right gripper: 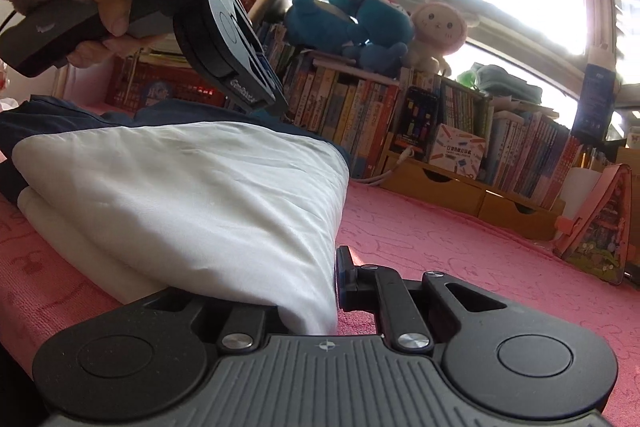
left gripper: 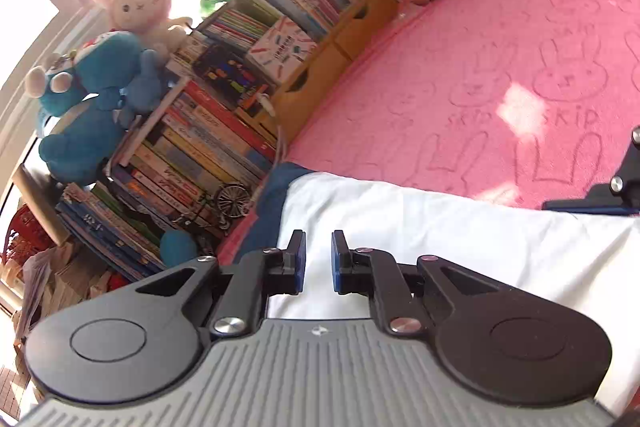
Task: Fold clothes
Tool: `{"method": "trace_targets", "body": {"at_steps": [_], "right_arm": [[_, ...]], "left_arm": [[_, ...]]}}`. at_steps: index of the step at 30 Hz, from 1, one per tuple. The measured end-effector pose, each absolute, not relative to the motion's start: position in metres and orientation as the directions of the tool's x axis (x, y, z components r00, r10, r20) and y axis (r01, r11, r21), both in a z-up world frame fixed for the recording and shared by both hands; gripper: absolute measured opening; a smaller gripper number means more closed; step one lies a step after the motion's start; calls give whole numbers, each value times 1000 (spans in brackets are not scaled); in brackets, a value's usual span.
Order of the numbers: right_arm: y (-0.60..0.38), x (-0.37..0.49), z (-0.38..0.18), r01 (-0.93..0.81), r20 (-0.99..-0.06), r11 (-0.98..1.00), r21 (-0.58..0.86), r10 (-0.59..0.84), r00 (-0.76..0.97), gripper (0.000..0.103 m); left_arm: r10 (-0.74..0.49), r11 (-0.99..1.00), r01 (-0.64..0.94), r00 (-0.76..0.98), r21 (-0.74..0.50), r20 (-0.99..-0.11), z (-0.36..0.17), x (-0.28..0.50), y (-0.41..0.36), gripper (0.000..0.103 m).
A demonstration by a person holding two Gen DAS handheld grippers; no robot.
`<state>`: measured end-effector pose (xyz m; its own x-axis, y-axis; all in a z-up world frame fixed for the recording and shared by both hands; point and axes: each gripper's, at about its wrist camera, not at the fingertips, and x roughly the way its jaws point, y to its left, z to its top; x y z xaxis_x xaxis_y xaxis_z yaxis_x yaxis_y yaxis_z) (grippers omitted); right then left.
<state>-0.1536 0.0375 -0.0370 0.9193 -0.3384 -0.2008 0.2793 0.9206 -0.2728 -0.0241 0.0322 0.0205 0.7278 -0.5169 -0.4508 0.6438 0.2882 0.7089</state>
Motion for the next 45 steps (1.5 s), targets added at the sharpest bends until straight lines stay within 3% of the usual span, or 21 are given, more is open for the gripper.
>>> {"method": "trace_targets", "body": {"at_steps": [4,9,12,22,32,38,45], "right_arm": [[37,-159,-37,262,-199,923,-281,-323,925,13],[39,-165,-39,249,-199,925,-288,-312,929,14],[41,-170,-40,239,-193,924,-298,-304,933,15],[38,-172,-40,164,-180,945,-284,-220,959,17],[31,-184,-34,103,-218,954,-283,-168,961,19],[36,-221,-39,52,-200,919,-391,-140,970,18],[32,-246,-31,-3,-261,924,-382,-105,960,13]], "left_arm": [[-431,399,571,807,717,-403,10,19,44,14],[-206,410,412,911,814,-357,-4,71,64,10],[-94,448,385,918,807,-385,-12,95,85,9],[-272,533,465,885,706,-378,68,42,74,19],[-219,550,501,859,668,-464,26,56,52,18],[-203,557,485,867,674,-456,21,61,52,12],[-214,567,480,871,670,-442,20,59,54,10]]}}
